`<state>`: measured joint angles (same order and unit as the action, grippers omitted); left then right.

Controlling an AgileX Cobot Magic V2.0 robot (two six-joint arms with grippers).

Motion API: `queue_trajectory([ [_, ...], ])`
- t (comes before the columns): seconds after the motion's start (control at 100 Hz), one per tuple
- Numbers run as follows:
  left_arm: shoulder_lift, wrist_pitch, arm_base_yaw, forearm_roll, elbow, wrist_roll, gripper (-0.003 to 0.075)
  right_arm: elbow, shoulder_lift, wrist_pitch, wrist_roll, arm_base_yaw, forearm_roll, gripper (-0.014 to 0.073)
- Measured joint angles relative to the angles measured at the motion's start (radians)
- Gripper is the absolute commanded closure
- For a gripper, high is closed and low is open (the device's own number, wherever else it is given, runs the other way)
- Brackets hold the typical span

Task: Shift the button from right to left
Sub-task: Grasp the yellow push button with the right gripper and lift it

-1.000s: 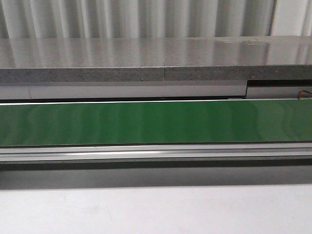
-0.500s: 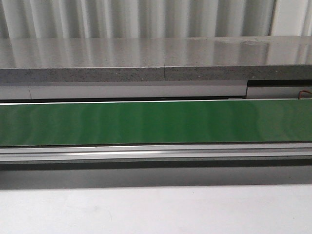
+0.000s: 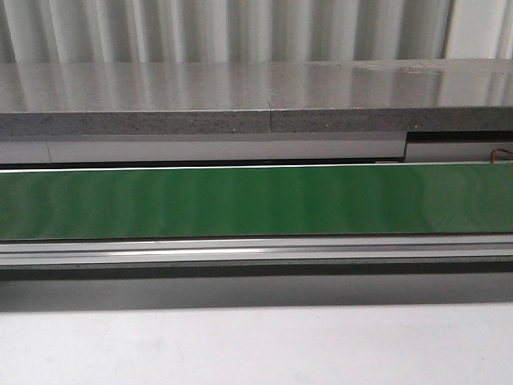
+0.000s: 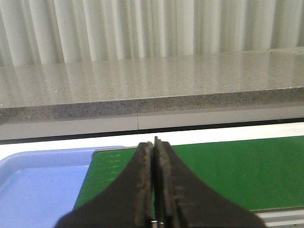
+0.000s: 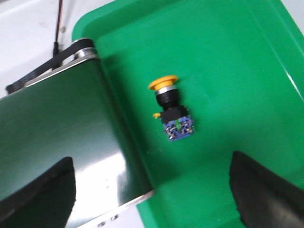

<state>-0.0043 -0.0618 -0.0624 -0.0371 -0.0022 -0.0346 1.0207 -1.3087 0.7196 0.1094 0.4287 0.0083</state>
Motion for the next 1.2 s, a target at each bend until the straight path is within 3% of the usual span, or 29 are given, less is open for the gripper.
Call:
queue_trajectory([
  [0.42, 0.0, 0.0, 0.0, 0.0, 0.0, 0.0, 0.074, 0.077, -0.351, -0.146, -0.126, 0.049, -0.008, -0.0052],
  [0.82, 0.0, 0.0, 0.0, 0.0, 0.0, 0.0, 0.074, 0.081, -0.526, -0.23, -0.146, 0.051, -0.018, -0.0042],
  [0.92, 0.0, 0.0, 0.0, 0.0, 0.0, 0.0, 0.074, 0.087, -0.551, -0.251, -0.146, 0.053, -0.018, 0.0046],
  [1.09, 0.0, 0.0, 0.0, 0.0, 0.0, 0.0, 0.074, 0.088, -0.58, -0.252, -0.146, 0.053, -0.015, 0.0311],
  [1.2, 0.0, 0.0, 0.0, 0.0, 0.0, 0.0, 0.074, 0.088, -0.58, -0.252, -0.147, 0.051, -0.015, 0.0344],
])
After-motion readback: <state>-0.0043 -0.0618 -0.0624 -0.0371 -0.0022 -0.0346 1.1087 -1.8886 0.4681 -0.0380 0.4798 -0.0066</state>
